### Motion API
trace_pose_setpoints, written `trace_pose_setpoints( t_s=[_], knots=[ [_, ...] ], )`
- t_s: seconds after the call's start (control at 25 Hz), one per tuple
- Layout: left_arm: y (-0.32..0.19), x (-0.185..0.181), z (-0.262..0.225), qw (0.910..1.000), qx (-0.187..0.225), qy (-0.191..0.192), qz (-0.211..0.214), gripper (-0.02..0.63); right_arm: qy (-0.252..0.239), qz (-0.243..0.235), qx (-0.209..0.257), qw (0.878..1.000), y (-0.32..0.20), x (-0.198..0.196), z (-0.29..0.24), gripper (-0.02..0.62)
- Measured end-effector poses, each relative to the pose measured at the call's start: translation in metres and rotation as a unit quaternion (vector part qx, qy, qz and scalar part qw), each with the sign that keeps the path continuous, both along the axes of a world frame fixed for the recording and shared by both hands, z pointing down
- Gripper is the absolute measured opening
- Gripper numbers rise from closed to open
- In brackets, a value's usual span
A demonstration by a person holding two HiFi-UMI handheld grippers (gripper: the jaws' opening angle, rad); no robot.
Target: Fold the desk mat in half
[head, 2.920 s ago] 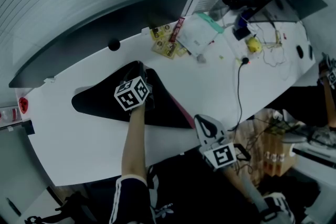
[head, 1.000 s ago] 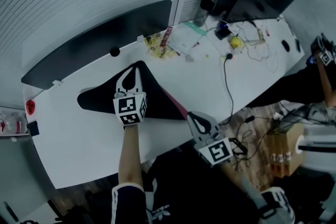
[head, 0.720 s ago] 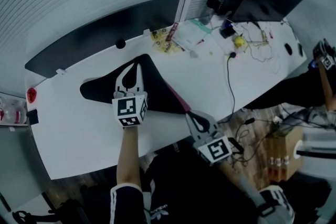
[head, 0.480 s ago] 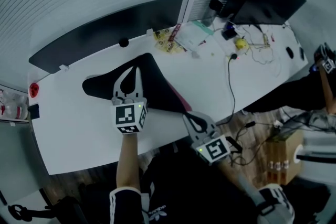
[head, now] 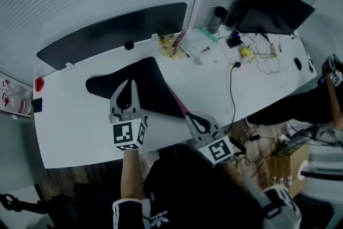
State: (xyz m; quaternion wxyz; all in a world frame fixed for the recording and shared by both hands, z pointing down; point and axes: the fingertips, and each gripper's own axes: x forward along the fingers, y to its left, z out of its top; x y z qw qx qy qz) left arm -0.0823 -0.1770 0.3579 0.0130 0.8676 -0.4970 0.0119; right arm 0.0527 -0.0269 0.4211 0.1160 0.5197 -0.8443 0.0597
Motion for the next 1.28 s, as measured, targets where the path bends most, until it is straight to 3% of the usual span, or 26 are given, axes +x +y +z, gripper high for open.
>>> trace_pose_setpoints(
  t_s=[0.6, 0.88, 1.28],
  knots=[
    [0.105, 0.013, -0.013, 0.9966, 0.012, -0.012, -0.081, 0.002, -0.013, -0.029, 0.037, 0.999, 0.023, 0.054, -0.023, -0.002],
    [0.16, 0.01, 0.001, 0.9934, -0.015, -0.015, -0.112, 0.003, -0.027, -0.045, 0.032, 0.998, 0.042, 0.058, -0.027, -0.002],
    [0.21, 0.013, 0.004, 0.9903, -0.028, 0.015, -0.135, 0.003, -0.011, -0.098, 0.031, 0.995, 0.062, 0.05, -0.026, -0.002]
  ],
)
